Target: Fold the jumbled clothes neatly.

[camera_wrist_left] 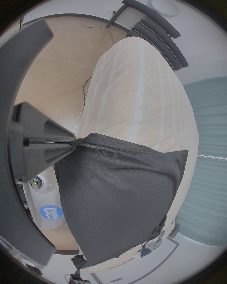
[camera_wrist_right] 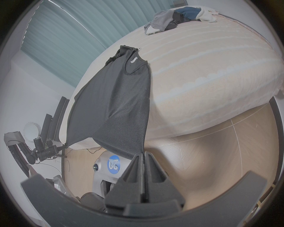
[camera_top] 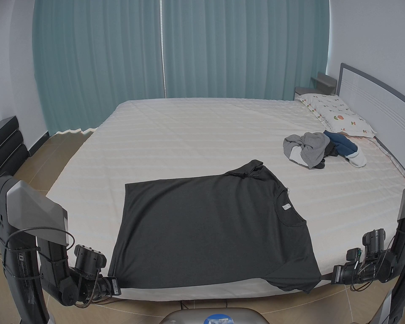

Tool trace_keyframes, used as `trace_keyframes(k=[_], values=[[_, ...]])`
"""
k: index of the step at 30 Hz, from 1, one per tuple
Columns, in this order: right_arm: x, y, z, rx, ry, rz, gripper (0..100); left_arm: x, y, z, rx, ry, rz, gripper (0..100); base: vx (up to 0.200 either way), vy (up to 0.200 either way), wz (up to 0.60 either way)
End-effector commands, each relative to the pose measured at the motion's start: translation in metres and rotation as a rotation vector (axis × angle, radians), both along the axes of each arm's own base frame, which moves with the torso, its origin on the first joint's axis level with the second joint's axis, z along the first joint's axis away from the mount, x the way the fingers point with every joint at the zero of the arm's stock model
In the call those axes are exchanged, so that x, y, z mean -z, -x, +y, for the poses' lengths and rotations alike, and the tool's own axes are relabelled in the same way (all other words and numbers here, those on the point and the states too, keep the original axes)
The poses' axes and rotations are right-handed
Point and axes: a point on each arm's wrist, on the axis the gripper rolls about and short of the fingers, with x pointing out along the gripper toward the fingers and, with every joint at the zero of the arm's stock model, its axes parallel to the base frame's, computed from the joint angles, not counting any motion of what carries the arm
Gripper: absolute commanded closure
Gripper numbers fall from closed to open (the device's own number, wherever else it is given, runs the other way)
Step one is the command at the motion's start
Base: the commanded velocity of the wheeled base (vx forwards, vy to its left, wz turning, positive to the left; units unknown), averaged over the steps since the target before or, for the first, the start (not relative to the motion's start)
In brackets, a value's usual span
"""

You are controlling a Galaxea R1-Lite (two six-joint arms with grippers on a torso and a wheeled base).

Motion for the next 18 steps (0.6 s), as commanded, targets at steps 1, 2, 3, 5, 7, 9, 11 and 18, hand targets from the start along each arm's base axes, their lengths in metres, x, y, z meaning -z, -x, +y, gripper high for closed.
trace_keyframes(k=[1,2,3,5,7,9,11,18], values=[[-0.002,0.007,0.0,-0.007,0.007,0.01,100,0.0,0.009,0.0,0.027,-0.022,0.03,100,0.0,0.0,0.0],[-0.002,0.007,0.0,-0.006,0.008,0.01,100,0.0,0.009,0.0,0.03,-0.024,0.031,100,0.0,0.0,0.0],[-0.001,0.007,-0.001,0.005,0.025,0.016,100,0.0,0.012,0.001,0.036,-0.031,0.04,100,0.0,0.0,0.0],[0.0,0.008,-0.003,0.013,0.042,0.03,100,0.0,0.014,0.001,0.044,-0.037,0.048,100,0.0,0.0,0.0],[0.001,0.011,-0.003,-0.001,0.052,0.048,100,0.0,0.015,0.002,0.049,-0.041,0.053,100,0.0,0.0,0.0],[0.001,0.014,-0.003,-0.016,0.06,0.066,100,0.0,0.018,0.002,0.052,-0.045,0.062,100,0.0,0.0,0.0],[-0.001,0.016,-0.003,-0.022,0.063,0.065,100,0.0,0.02,0.002,0.062,-0.052,0.07,100,0.0,0.0,0.0],[-0.012,0.011,-0.004,-0.018,0.063,-0.021,100,-0.013,0.005,0.002,0.044,-0.024,-0.084,100,0.0,0.0,0.0]])
